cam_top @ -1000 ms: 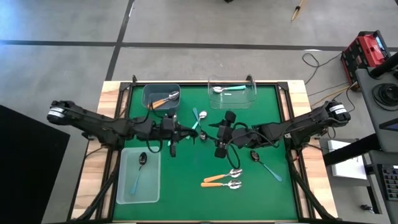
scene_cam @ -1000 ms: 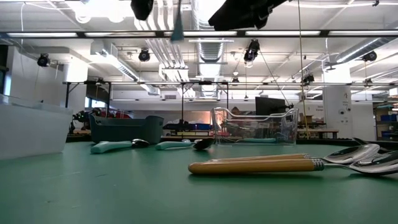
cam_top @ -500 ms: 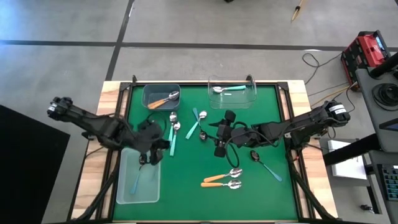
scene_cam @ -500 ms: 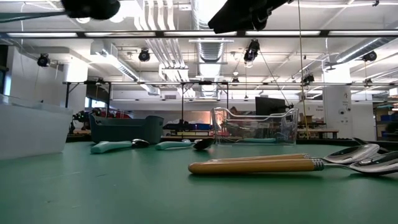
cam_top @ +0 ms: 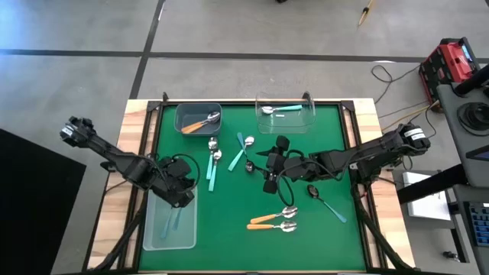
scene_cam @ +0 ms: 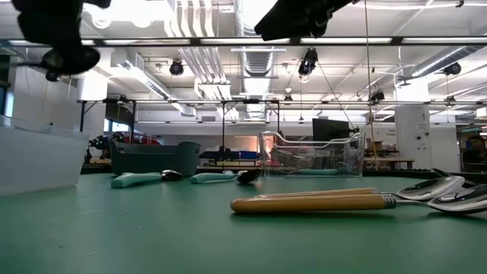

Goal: Sort silverware by color (type)
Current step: Put the bottom dark blue spoon into the white bin

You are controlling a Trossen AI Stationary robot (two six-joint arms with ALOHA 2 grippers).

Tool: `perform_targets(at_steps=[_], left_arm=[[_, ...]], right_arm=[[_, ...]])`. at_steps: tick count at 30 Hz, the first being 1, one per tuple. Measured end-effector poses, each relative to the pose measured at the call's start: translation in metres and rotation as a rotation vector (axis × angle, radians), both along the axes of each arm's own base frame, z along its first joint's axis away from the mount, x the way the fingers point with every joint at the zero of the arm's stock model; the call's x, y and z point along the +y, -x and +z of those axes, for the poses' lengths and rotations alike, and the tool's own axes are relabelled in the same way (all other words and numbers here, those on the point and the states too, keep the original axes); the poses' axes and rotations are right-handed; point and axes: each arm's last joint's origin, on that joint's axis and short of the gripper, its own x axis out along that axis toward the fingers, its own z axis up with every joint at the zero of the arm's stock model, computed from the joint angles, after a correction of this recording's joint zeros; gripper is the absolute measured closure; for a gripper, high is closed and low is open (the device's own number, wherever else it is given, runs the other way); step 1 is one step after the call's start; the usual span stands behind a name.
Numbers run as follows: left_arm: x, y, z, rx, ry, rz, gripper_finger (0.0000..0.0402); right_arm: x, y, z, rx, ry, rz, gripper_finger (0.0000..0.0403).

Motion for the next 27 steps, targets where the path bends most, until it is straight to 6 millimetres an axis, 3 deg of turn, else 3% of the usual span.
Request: perform_targets(at_steps=[11, 27], left_arm=[[-0.006, 0.016, -0.045, 0.108, 0.041, 0.107, 0.0401], [-0.013, 0.019, -0.08, 0.113, 0.061, 0.152, 0.0401]], right_arm=[[0.0, 0.0, 0.0, -0.007, -0.019, -0.008, 0.0202], [0.0, 0.0, 0.0, -0.016, -0.046, -0.019, 0.0202]])
